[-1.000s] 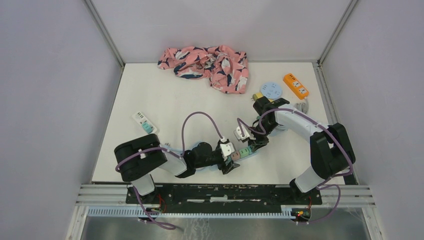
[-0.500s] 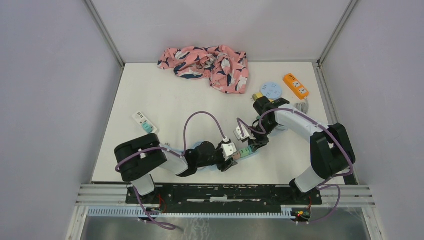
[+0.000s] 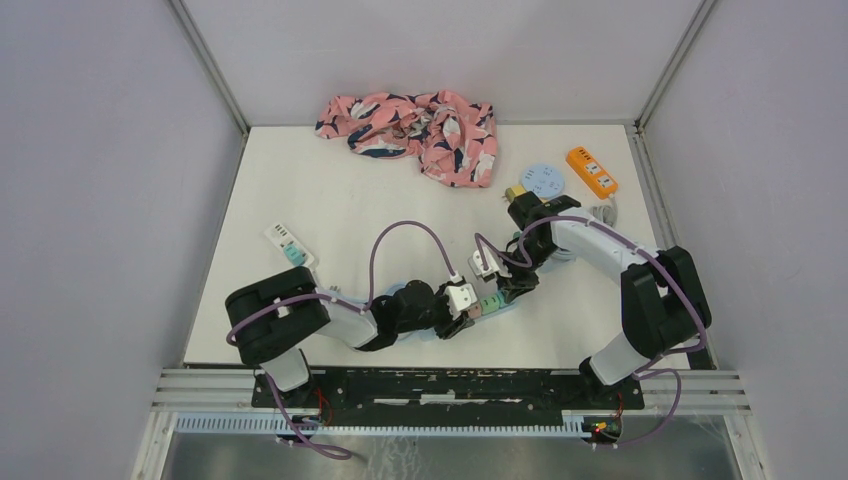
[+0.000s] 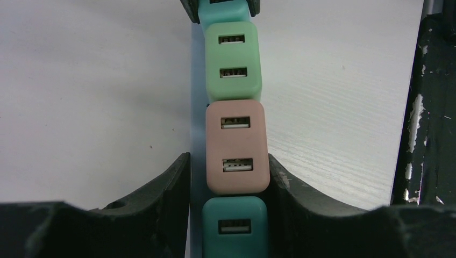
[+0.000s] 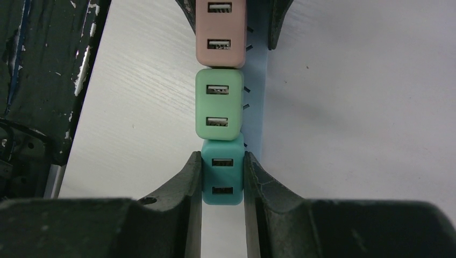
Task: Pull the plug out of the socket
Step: Remove the plug from the socket.
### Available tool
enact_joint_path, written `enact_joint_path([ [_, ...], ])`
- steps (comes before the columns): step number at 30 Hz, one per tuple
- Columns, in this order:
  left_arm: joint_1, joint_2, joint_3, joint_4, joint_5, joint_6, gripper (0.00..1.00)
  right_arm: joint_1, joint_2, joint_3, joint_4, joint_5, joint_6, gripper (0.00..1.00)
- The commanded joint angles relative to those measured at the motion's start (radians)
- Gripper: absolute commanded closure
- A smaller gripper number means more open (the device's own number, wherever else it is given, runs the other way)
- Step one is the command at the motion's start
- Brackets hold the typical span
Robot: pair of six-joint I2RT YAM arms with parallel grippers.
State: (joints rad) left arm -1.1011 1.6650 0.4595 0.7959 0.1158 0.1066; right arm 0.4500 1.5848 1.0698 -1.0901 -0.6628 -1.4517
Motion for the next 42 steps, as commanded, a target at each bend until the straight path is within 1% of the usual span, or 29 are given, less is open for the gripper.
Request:
enact_joint_path([
  [1,-0.003,0.017,0.028,-0.107,-0.013,0.059,0.97,0.014,-0.042,0.004,0.023,-0.227,0.03,1.0],
  [5,-0.003,0.023,0.027,-0.116,-0.011,0.054,0.97,0.029,-0.063,-0.018,0.125,-0.257,0.119,1.0],
  [7,-0.003,0.019,0.018,-0.114,-0.019,0.05,0.97,0.023,-0.078,-0.019,0.168,-0.24,0.169,1.0],
  [9,-0.002,0.011,0.007,-0.108,-0.034,0.047,0.97,0.001,-0.095,-0.02,0.176,-0.208,0.169,1.0],
  [13,0.001,-0.007,-0.03,-0.078,-0.063,0.038,0.97,-0.071,-0.127,-0.039,0.117,-0.152,0.059,1.0],
  [14,0.004,-0.008,-0.037,-0.072,-0.065,0.037,0.97,-0.079,-0.13,-0.044,0.087,-0.142,-0.004,1.0],
  [18,0.012,-0.01,-0.044,-0.063,-0.064,0.028,0.97,-0.074,-0.099,-0.035,-0.084,-0.163,-0.201,1.0],
  [20,0.013,-0.009,-0.045,-0.059,-0.061,0.027,0.97,-0.048,-0.067,-0.013,-0.148,-0.183,-0.247,1.0],
  [22,0.014,-0.006,-0.042,-0.057,-0.058,0.025,0.97,-0.005,-0.059,-0.016,-0.134,-0.188,-0.225,1.0],
  [25,0.013,-0.002,-0.033,-0.063,-0.055,0.025,0.97,0.053,-0.064,-0.031,-0.022,-0.196,-0.095,1.0],
  [29,0.014,0.004,-0.031,-0.073,-0.053,0.024,0.97,0.057,-0.063,0.023,0.012,-0.238,0.031,1.0],
  [32,0.013,0.008,-0.028,-0.08,-0.048,0.026,0.97,0.029,-0.079,0.03,0.049,-0.237,0.101,1.0],
  [35,0.014,0.014,-0.023,-0.089,-0.045,0.029,0.97,-0.023,-0.08,0.034,0.043,-0.218,0.103,1.0],
  [38,0.014,0.022,-0.023,-0.088,-0.046,0.028,0.97,-0.06,-0.083,0.045,-0.016,-0.18,0.042,1.0],
  [42,0.016,0.025,-0.029,-0.082,-0.044,0.024,0.97,-0.067,-0.094,0.038,-0.09,-0.16,-0.057,1.0],
])
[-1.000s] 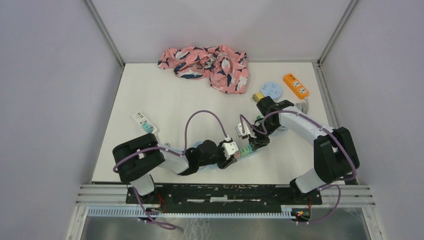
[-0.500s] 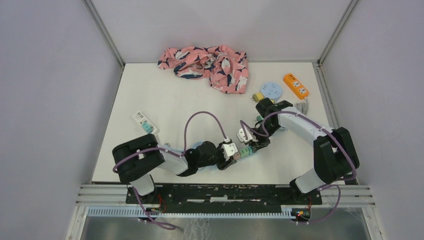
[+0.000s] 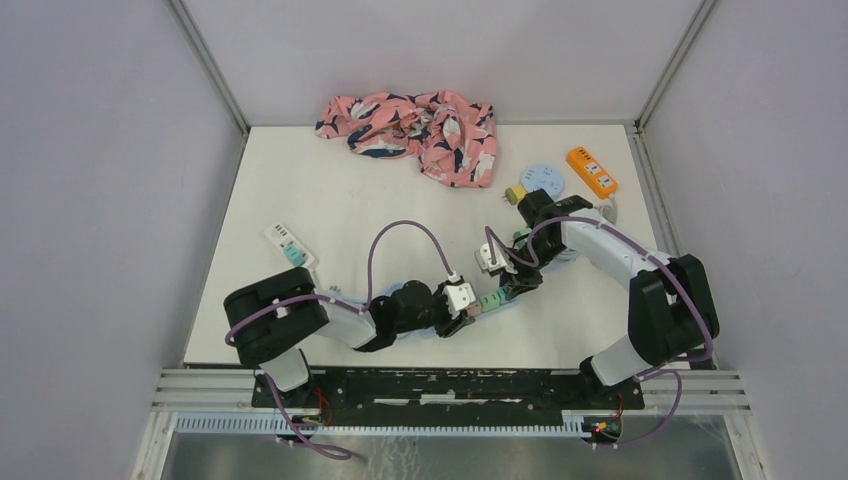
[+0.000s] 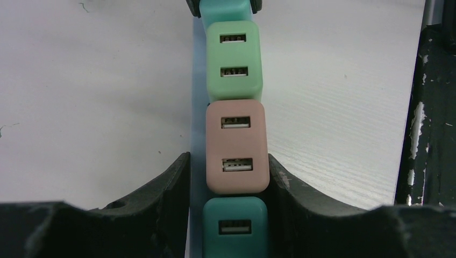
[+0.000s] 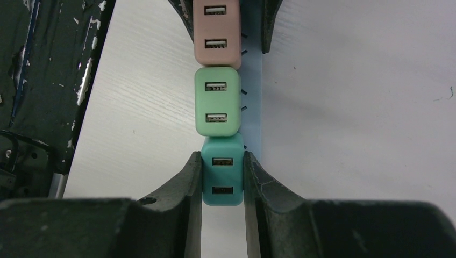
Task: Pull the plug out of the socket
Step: Remove the plug from the socket.
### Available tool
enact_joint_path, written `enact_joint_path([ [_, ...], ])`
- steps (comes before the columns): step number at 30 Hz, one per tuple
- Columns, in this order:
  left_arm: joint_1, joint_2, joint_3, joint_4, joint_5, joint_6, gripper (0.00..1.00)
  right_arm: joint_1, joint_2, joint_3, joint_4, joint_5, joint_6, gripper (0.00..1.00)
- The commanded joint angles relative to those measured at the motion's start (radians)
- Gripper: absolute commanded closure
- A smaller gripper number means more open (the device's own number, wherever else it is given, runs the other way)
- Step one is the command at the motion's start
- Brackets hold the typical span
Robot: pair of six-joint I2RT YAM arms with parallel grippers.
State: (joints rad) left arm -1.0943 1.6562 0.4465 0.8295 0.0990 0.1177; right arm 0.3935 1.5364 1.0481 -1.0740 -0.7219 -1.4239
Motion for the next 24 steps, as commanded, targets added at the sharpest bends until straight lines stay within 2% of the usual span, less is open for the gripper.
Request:
enact_joint_path([
  [1,0.01,0.033,-0.016,-0.115,-0.027,0.012,0.97,-0.009,-0.043,0.058,-0.131,-0.106,-0.122,1.0],
  [4,0.011,0.034,-0.016,-0.112,-0.025,0.009,0.97,0.003,-0.036,0.051,-0.195,-0.134,-0.209,1.0],
  [7,0.011,0.039,-0.01,-0.113,-0.02,0.007,0.97,0.06,-0.036,0.037,-0.195,-0.169,-0.219,1.0],
  [11,0.011,0.045,0.0,-0.122,-0.013,0.004,0.97,0.15,-0.028,0.045,-0.129,-0.194,-0.115,1.0],
  [13,0.011,0.044,-0.002,-0.126,-0.015,0.002,0.97,0.157,-0.029,0.049,-0.077,-0.212,-0.041,1.0],
  [18,0.01,0.043,-0.004,-0.13,-0.021,0.005,0.97,0.113,-0.055,0.065,0.02,-0.196,0.112,1.0],
  [24,0.014,0.048,-0.003,-0.132,-0.018,0.008,0.97,-0.009,-0.093,0.054,0.002,-0.199,0.084,1.0],
])
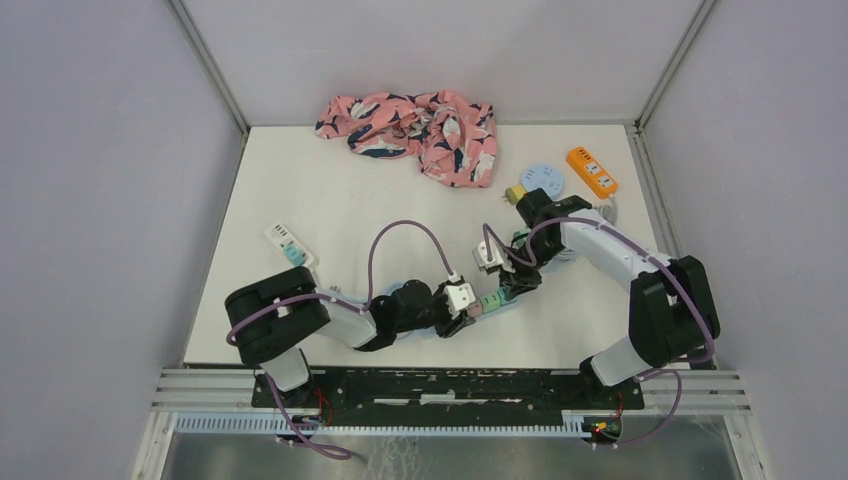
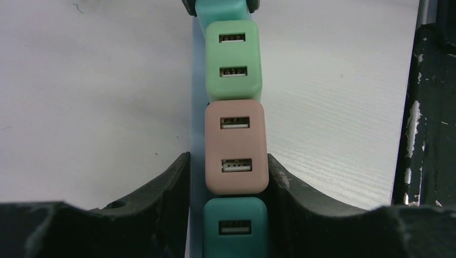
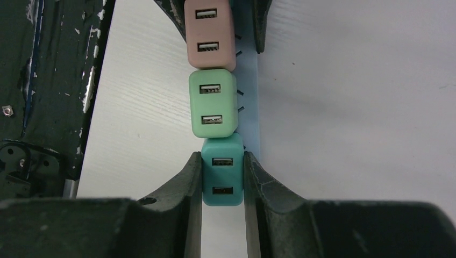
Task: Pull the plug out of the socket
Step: Remove the plug from the socket.
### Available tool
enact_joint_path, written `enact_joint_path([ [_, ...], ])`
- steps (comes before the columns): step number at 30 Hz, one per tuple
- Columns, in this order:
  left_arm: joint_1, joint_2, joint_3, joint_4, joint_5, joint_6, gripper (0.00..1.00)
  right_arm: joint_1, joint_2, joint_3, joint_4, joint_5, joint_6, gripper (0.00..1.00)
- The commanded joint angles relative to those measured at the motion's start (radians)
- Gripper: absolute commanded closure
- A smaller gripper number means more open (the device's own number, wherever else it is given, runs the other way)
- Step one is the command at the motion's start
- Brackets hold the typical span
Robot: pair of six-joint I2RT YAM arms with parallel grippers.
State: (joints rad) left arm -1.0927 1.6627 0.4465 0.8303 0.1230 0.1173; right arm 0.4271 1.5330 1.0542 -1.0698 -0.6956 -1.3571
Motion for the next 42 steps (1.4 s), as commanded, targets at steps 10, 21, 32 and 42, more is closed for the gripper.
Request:
enact_joint_path([
  [10,0.017,0.033,-0.011,-0.131,-0.041,0.006,0.97,-0.037,-0.053,0.065,-0.281,-0.289,-0.331,1.0],
  [21,0.019,0.059,0.017,-0.15,-0.026,0.005,0.97,0.079,-0.118,-0.002,0.154,-0.284,0.153,1.0],
  [32,0.025,0.062,0.012,-0.16,-0.019,0.008,0.97,-0.037,-0.127,0.029,0.026,-0.283,0.021,1.0],
  [42,0.032,0.053,0.005,-0.157,-0.007,-0.001,0.97,-0.031,-0.098,0.057,-0.227,-0.338,-0.283,1.0],
])
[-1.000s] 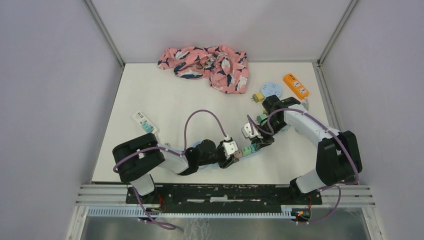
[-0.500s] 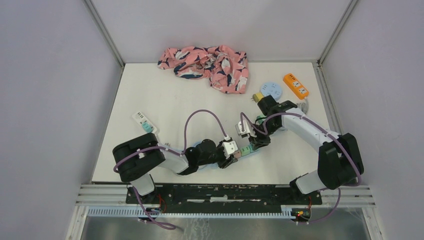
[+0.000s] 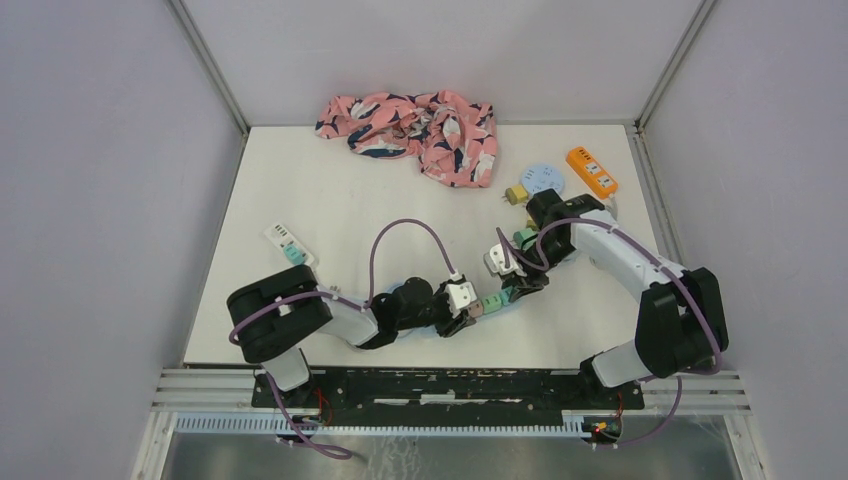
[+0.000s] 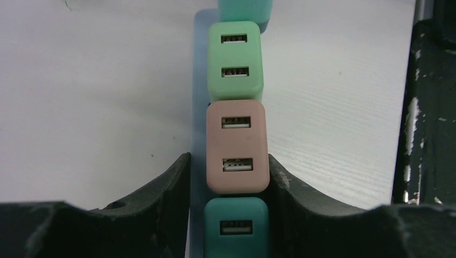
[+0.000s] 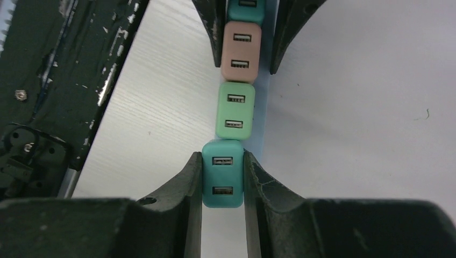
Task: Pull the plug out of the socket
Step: Remove the plug from the socket.
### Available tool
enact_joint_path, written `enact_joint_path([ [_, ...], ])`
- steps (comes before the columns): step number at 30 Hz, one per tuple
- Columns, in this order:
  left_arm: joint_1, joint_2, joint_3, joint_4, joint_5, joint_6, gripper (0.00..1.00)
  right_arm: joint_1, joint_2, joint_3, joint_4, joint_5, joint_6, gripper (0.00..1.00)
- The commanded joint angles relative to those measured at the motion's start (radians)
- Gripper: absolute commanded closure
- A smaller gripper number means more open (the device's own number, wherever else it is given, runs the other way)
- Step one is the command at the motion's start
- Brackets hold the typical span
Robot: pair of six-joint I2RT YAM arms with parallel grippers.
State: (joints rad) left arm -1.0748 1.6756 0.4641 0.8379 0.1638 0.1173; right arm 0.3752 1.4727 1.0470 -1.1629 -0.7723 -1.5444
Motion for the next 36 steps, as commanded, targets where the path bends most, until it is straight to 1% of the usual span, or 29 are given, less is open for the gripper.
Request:
enact_joint_path([
  [1,0.014,0.042,-0.012,-0.164,-0.046,-0.002,0.97,0.023,-0.044,0.063,-0.118,-0.259,-0.075,1.0],
  [5,0.014,0.051,-0.008,-0.162,-0.042,-0.007,0.97,0.037,-0.066,0.042,0.001,-0.232,0.053,1.0],
  [7,0.015,0.053,-0.008,-0.161,-0.043,-0.008,0.97,0.039,-0.072,0.045,0.025,-0.228,0.096,1.0],
  [12,0.015,0.045,-0.01,-0.162,-0.048,-0.014,0.97,0.016,-0.065,0.096,-0.005,-0.211,0.145,1.0],
  [17,0.015,0.033,-0.012,-0.15,-0.05,-0.026,0.97,-0.048,-0.073,0.138,-0.048,-0.204,0.158,1.0],
  [24,0.014,0.037,-0.012,-0.125,-0.031,-0.052,0.96,-0.116,-0.092,0.147,-0.007,-0.215,0.24,1.0],
  [31,0.014,0.045,-0.012,-0.102,-0.025,-0.075,0.96,-0.177,-0.105,0.136,0.091,-0.239,0.365,1.0],
  [36,0.015,0.047,-0.012,-0.094,-0.023,-0.085,0.96,-0.214,-0.135,0.089,0.231,-0.234,0.509,1.0],
])
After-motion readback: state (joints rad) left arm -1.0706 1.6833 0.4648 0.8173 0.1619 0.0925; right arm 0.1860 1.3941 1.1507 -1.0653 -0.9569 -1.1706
